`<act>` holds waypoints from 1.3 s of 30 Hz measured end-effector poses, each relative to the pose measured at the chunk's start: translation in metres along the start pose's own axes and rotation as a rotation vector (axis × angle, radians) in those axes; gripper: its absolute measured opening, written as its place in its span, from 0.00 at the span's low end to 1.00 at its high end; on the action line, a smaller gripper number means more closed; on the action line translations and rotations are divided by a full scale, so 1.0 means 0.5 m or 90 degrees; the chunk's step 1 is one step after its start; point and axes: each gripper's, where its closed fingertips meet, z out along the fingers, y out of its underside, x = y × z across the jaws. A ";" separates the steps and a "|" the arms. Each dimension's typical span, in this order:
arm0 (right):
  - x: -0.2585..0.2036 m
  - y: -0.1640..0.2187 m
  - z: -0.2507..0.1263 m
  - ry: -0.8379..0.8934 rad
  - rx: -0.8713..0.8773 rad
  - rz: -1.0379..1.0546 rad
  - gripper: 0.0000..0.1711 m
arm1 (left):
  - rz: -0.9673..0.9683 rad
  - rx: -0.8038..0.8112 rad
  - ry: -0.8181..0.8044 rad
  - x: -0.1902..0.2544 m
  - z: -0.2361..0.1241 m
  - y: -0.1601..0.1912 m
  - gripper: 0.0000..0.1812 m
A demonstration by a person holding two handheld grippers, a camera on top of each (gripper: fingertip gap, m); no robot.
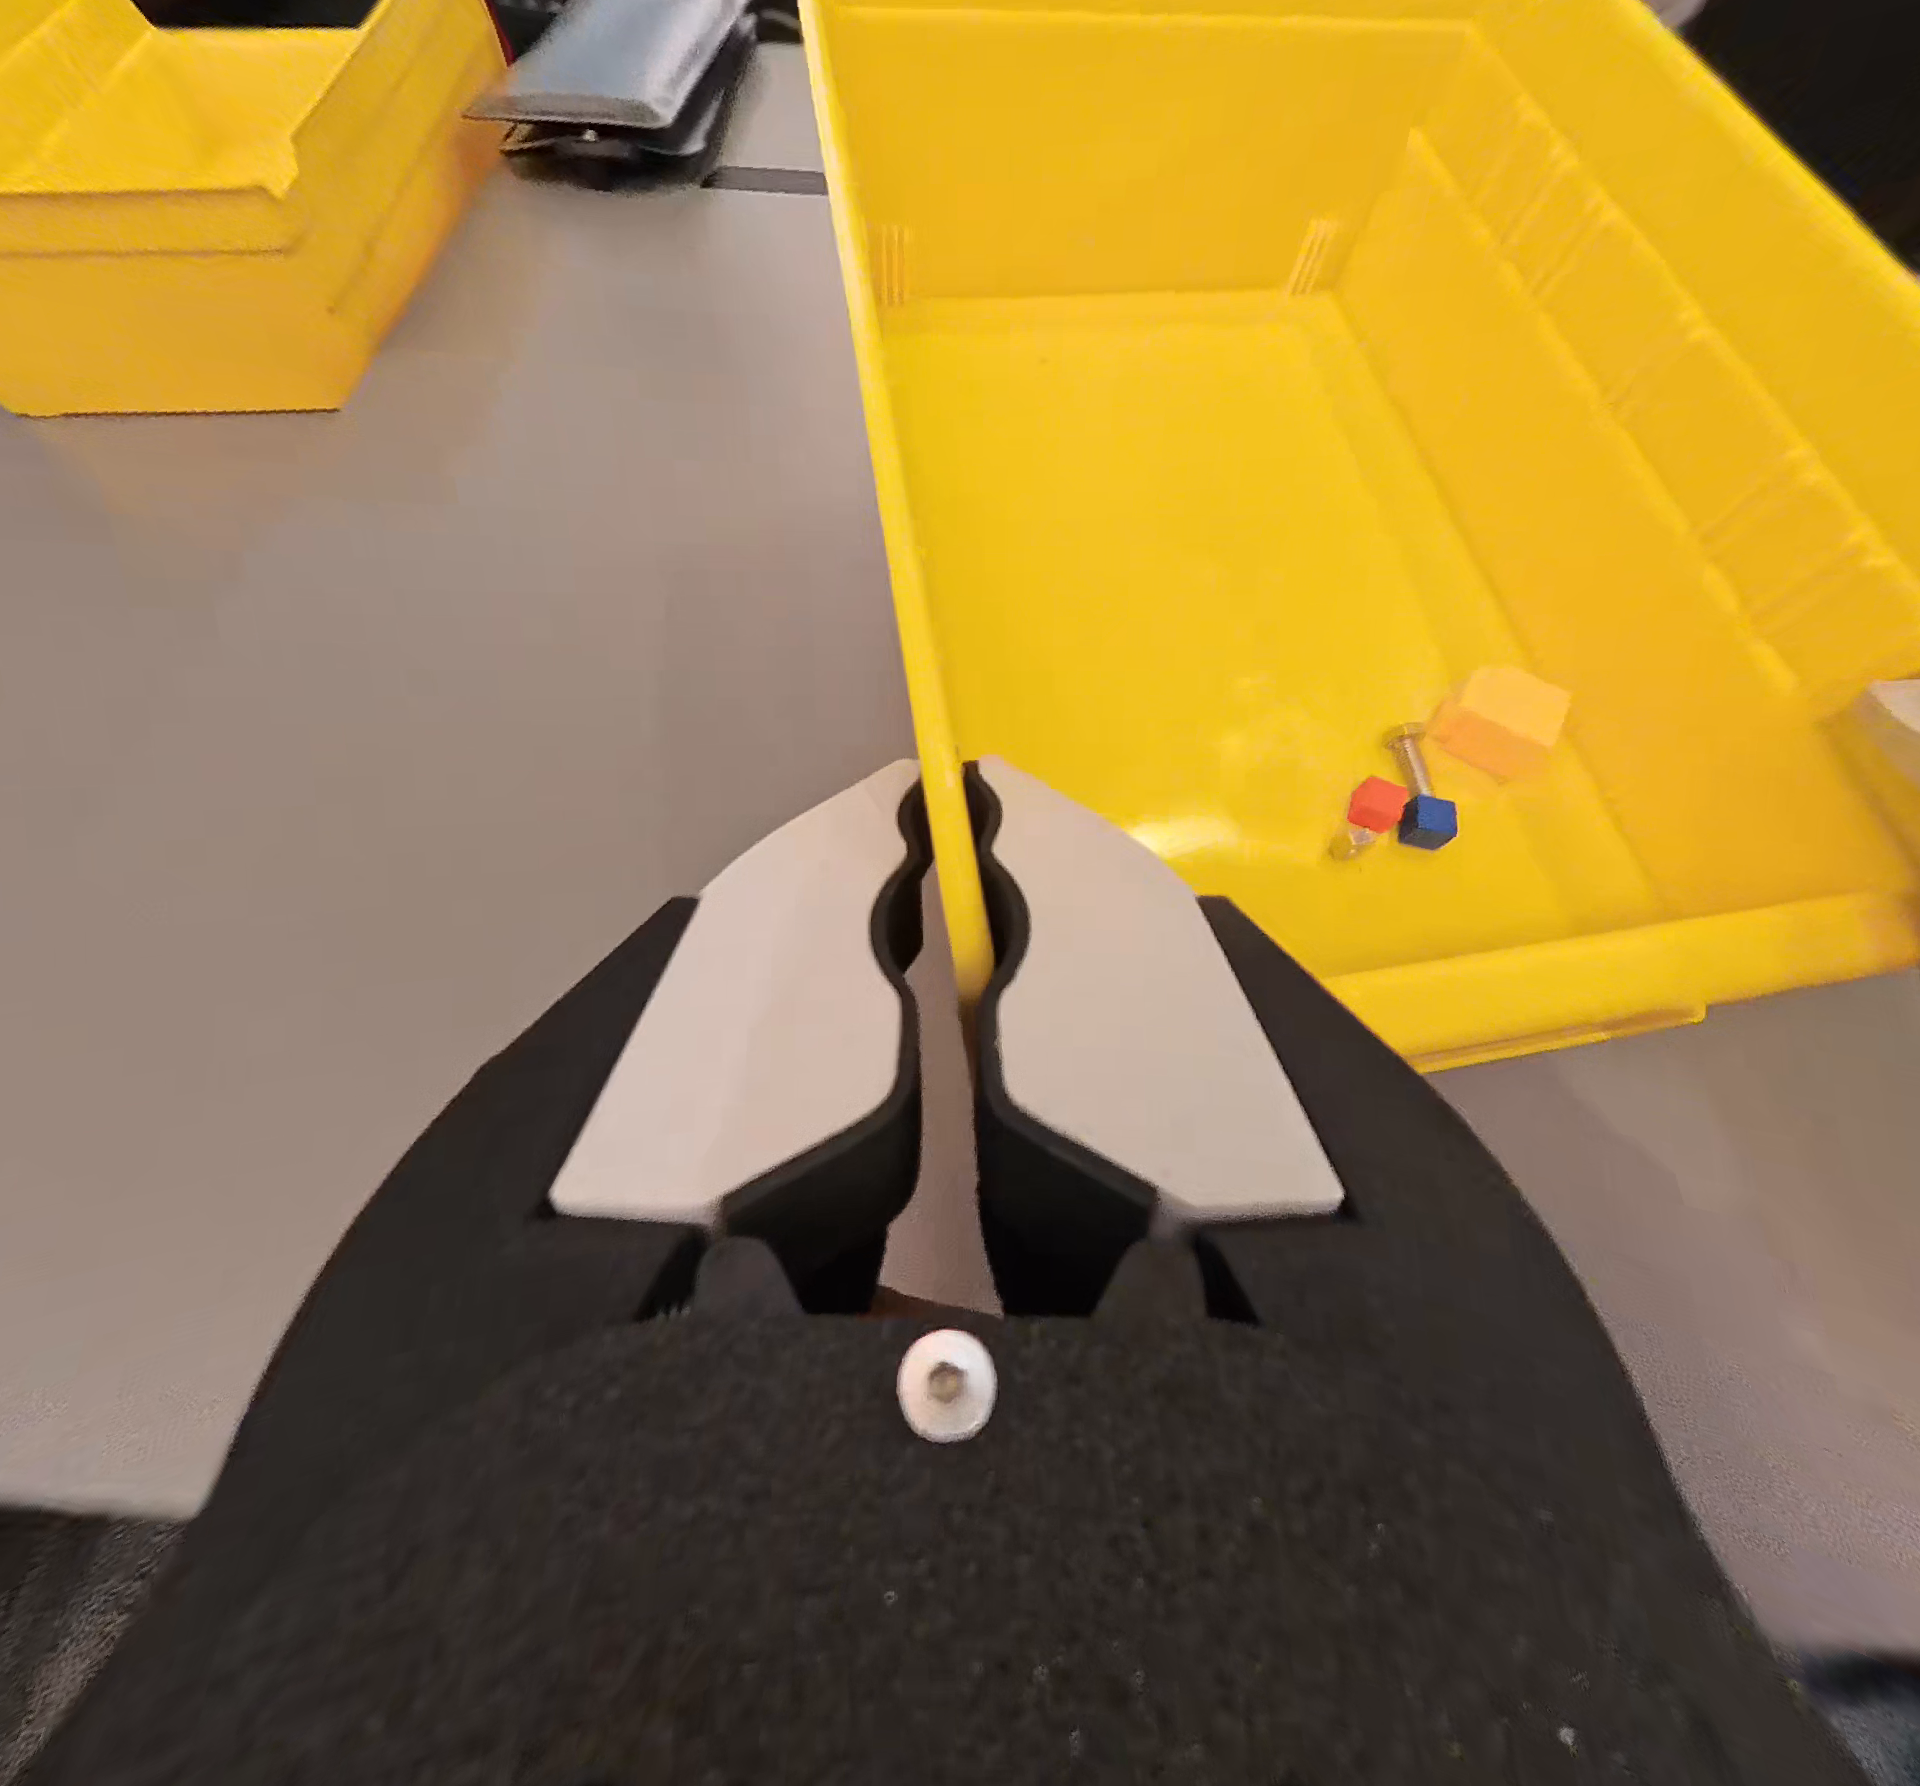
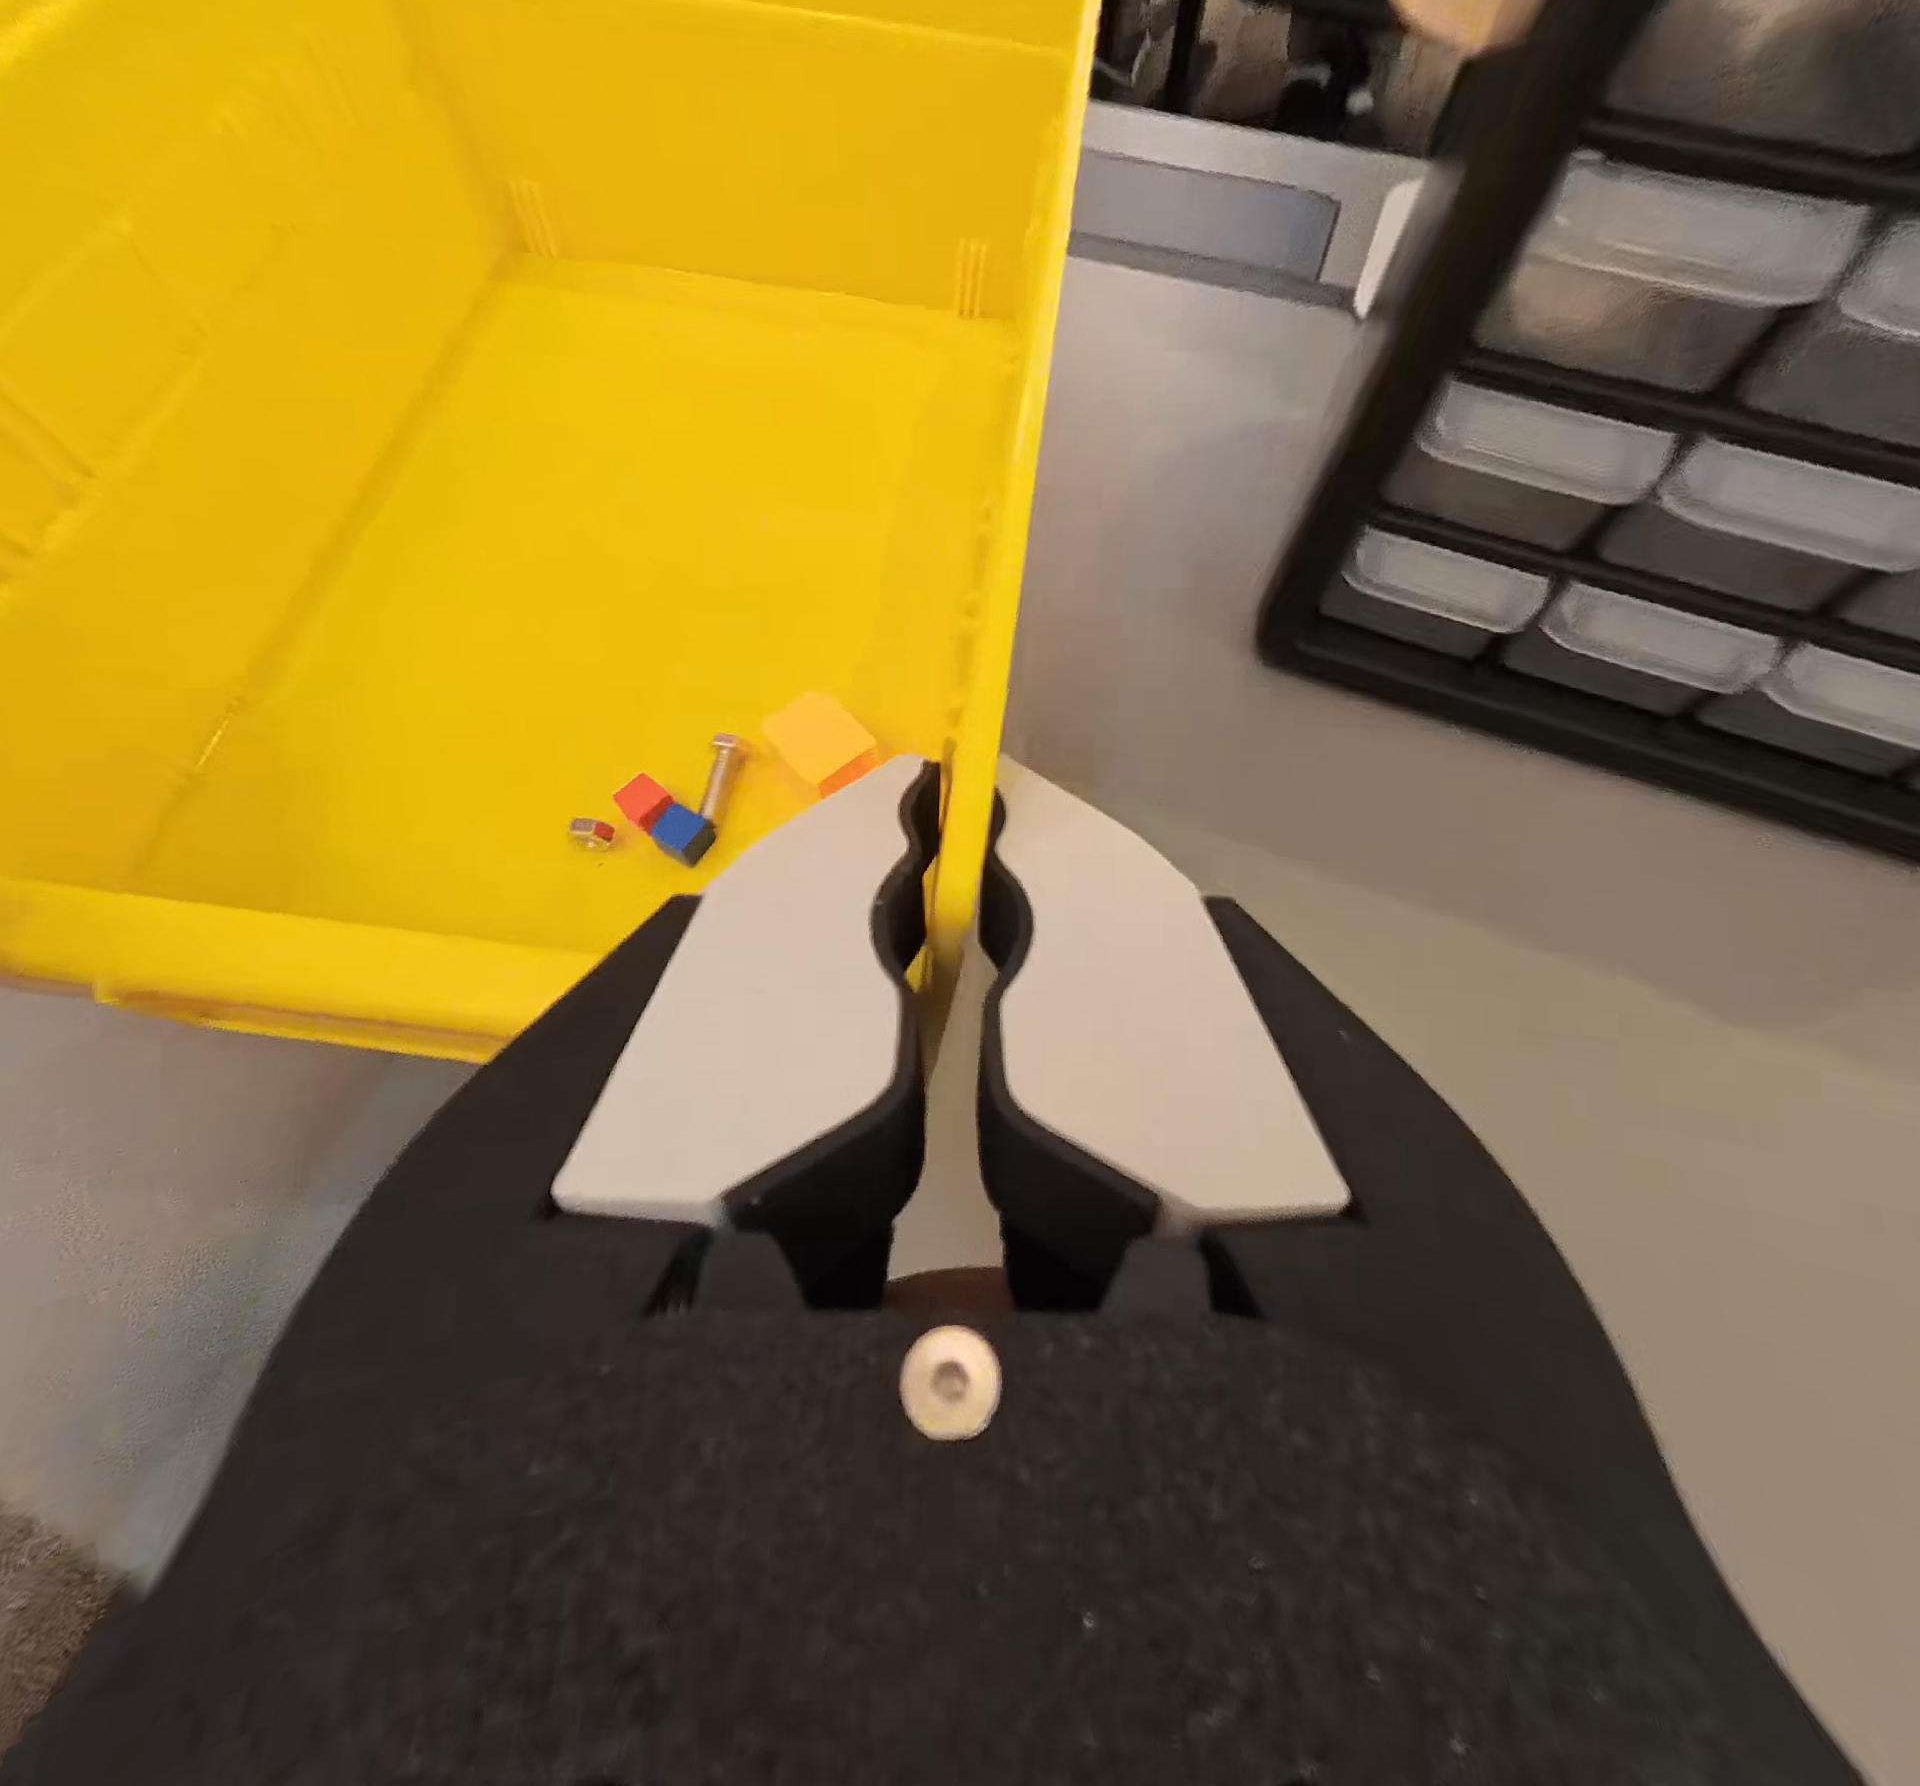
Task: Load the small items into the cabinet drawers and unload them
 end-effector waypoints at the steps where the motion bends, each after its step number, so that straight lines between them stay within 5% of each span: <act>1: 0.001 -0.009 0.035 0.005 -0.016 0.013 0.02 | 0.004 -0.011 -0.003 -0.011 0.033 -0.015 0.02; 7: 0.030 -0.043 0.172 0.066 -0.055 0.005 0.03 | -0.005 -0.030 0.030 -0.030 0.219 -0.067 0.02; 13: 0.036 -0.027 0.239 0.084 -0.081 -0.047 0.04 | -0.038 -0.023 0.026 -0.040 0.304 -0.060 0.02; 17: 0.026 -0.037 0.255 0.088 -0.080 -0.068 0.04 | -0.099 -0.015 0.054 -0.045 0.319 -0.067 0.07; 29: 0.033 -0.053 0.228 0.115 -0.251 -0.152 0.14 | -0.031 -0.050 -0.016 -0.068 0.306 -0.041 0.14; 39: 0.060 -0.066 0.225 0.068 -0.229 -0.132 0.22 | -0.034 -0.036 -0.019 -0.079 0.298 -0.048 0.15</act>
